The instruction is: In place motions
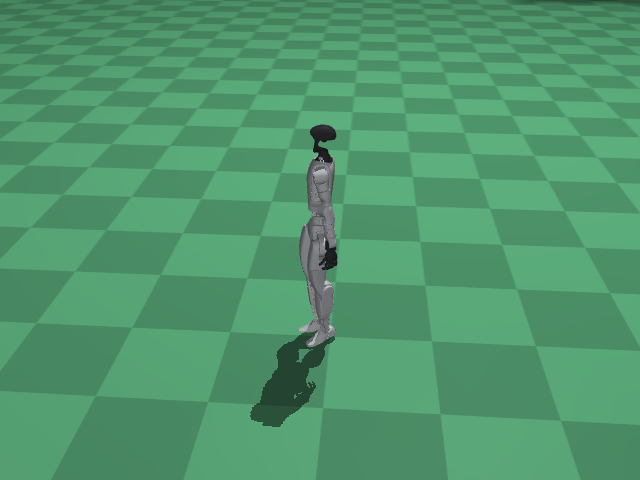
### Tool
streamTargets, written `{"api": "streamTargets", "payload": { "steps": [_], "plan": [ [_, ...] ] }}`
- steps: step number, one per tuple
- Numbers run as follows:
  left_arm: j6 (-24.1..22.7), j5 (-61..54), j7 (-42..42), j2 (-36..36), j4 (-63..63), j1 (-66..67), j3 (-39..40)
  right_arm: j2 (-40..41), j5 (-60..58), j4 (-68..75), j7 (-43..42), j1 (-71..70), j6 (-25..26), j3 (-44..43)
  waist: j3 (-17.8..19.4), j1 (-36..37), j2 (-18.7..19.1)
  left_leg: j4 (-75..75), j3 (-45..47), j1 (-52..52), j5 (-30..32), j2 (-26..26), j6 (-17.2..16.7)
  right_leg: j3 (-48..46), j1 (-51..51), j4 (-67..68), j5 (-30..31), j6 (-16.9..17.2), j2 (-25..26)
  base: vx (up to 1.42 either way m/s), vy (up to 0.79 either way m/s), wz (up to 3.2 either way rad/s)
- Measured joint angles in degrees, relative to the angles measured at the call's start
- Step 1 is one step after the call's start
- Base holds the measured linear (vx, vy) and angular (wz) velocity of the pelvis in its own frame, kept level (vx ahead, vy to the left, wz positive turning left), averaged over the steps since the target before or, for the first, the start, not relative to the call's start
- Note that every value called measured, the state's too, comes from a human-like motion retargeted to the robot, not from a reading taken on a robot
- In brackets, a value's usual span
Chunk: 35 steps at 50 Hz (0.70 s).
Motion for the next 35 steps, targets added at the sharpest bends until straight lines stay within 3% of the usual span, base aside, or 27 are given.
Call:
{"api": "streamTargets", "payload": {
  "steps": [35],
  "plan": [
    [-0.11, -0.03, -0.18, -0.01, 0.12, 0.13, 0.02, 0.22, -0.17, 0.28, -0.04, 0.1, 0.01, 0.12, 0.43, -0.32, 0.49, 0.12, 0.61, -0.32, 0.25, 0.34, 0.1, 0.98, -0.92, 0.28, 0.85, -1.03, 0.49, 0.0, 0.0, 0.0]
  ]
}}
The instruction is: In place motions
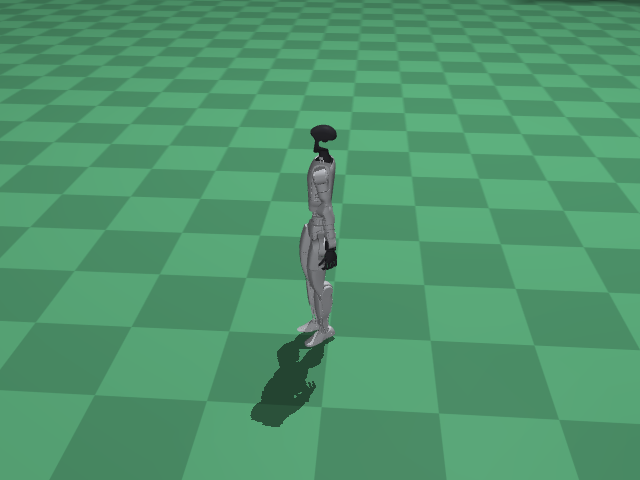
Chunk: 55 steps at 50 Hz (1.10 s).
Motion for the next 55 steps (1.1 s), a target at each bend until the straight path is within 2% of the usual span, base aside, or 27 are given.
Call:
{"api": "streamTargets", "payload": {
  "steps": [55],
  "plan": [
    [-0.06, -0.08, -0.21, 0.17, -0.3, -0.13, 0.1, 0.18, 0.07, -0.14, -0.05, 0.05, -0.22, 0.14, 0.77, -0.09, 0.39, -0.14, 0.61, -0.11, -1.07, 0.0, 0.55, 0.97, -0.64, 0.03, 0.5, -0.76, 0.3, 0.0, 0.0, 0.0]
  ]
}}
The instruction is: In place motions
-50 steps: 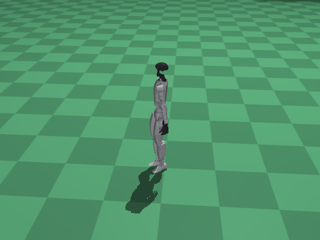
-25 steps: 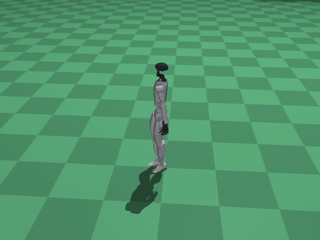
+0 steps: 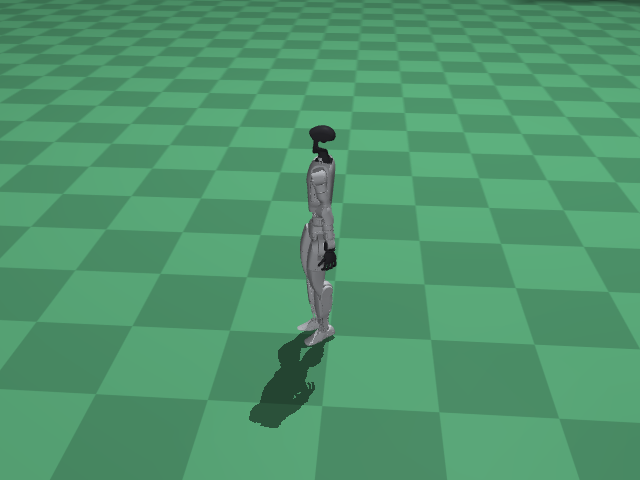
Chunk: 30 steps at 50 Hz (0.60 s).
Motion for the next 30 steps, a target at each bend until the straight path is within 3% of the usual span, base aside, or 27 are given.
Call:
{"api": "streamTargets", "payload": {
  "steps": [30],
  "plan": [
    [-0.01, 0.13, -0.03, -0.24, -0.09, -0.1, -0.42, -0.12, 0.11, 0.08, 0.05, 0.0, 0.04, -0.35, 0.03, 0.31, 0.38, 0.11, 0.2, -0.06, -0.79, 0.32, -0.29, 0.28, 0.04, -0.14, 0.04, -0.69, 0.33, 0.0, 0.0, 0.0]
  ]
}}
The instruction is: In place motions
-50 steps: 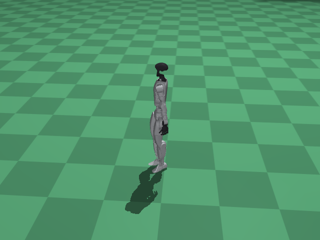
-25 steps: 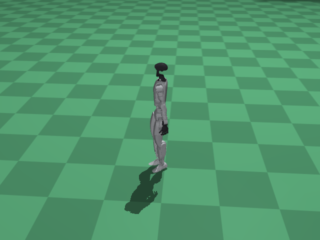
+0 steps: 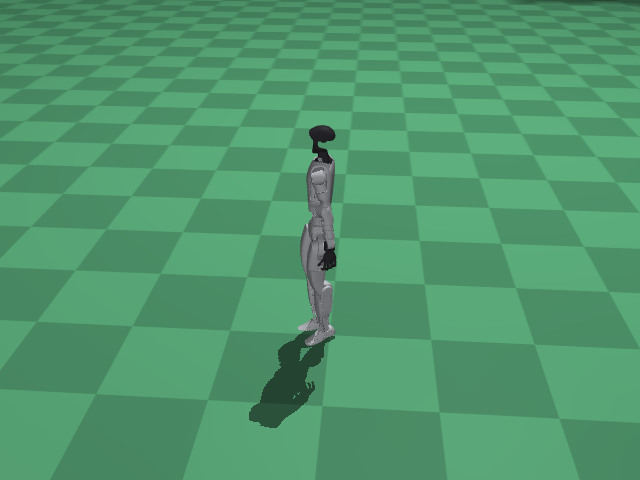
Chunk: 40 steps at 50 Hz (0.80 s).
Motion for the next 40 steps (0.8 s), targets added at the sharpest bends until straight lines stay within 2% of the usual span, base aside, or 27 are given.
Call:
{"api": "streamTargets", "payload": {
  "steps": [13, 20, 27, 33, 35, 38, 40],
  "plan": [
    [-0.19, -0.15, -0.56, -0.57, -1.46, -0.98, -0.87, -0.87, 0.7, 0.01, -0.83, 0.05, -0.41, 0.0, 1.18, 1.56, 0.44, 0.5, -1.67, -1.27, 0.15, -0.38, 0.15, -0.93, -0.42, 0.3, -0.38, -0.22, -0.48, 0.1, 0.01, 0.07],
    [-0.18, -0.1, -1.02, -0.64, -2.32, -2.37, -2.01, -1.77, 1.61, 0.12, -1.53, 0.45, -0.72, -1.11, 2.29, 3.03, 1.3, 1.75, -4.79, -3.64, 0.89, -0.26, -0.48, -4.06, -0.74, 2.15, -2.51, -0.3, -1.6, 0.12, 0.2, 0.46],
    [-0.13, 0.09, -0.68, 0.55, -3.37, -5.68, -2.41, -2.26, 2.75, 0.65, -2.18, 1.91, -1.11, -2.84, 3.55, 2.21, 2.04, 3.88, -12.4, -8.01, 2.96, 1.16, -2.9, -3.31, -2.07, 7.1, -4.81, 0.05, -1.38, -0.08, 0.13, 1.41],
    [-0.4, -0.49, -0.53, 1.2, -4.46, -6.83, -3.24, -2.92, 2.01, 0.97, -2.66, 3.78, -1.33, -4.35, 4.11, 2.43, 1.93, 4.46, -19.96, -10.84, 5.57, 1.14, -5.99, 12.49, -1.88, 7.66, -6.72, 4.65, 0.85, -0.06, -0.01, 1.96],
    [-0.33, -0.49, -0.59, 1.36, -4.42, -7.03, -3.18, -3.18, 1.5, 0.67, -2.57, 4.17, -1.35, -4.72, 4.28, 3.64, 1.81, 4.43, -21.47, -11.49, 6.25, 1.04, -7.23, 11.81, -0.87, 6.54, -8.01, 5.29, 0.26, -0.12, -0.01, 1.46],
    [-0.3, -0.41, -0.28, 1.46, -4.34, -6.43, -2.5, -3.34, 0.87, 0.5, -2.54, 4.34, -1.25, -4.6, 4.24, 8.17, 1.06, 4.33, -21.01, -12.14, 6.66, 1.28, -9.32, 2.97, 1.4, 3.01, -8.22, 3.38, -1.65, -0.14, -0.04, 0.84],
    [-0.22, -0.55, -0.04, 1.59, -4.09, -6.02, -2.55, -3.32, 0.64, 0.35, -2.46, 4.28, -1.17, -4.93, 4.43, 10.45, 0.77, 4.48, -21.32, -12.62, 6.86, 1.49, -10.44, 2.88, 2.21, 1.95, -7.68, 3.45, -1.37, -0.16, -0.08, 1.0]
  ]
}}
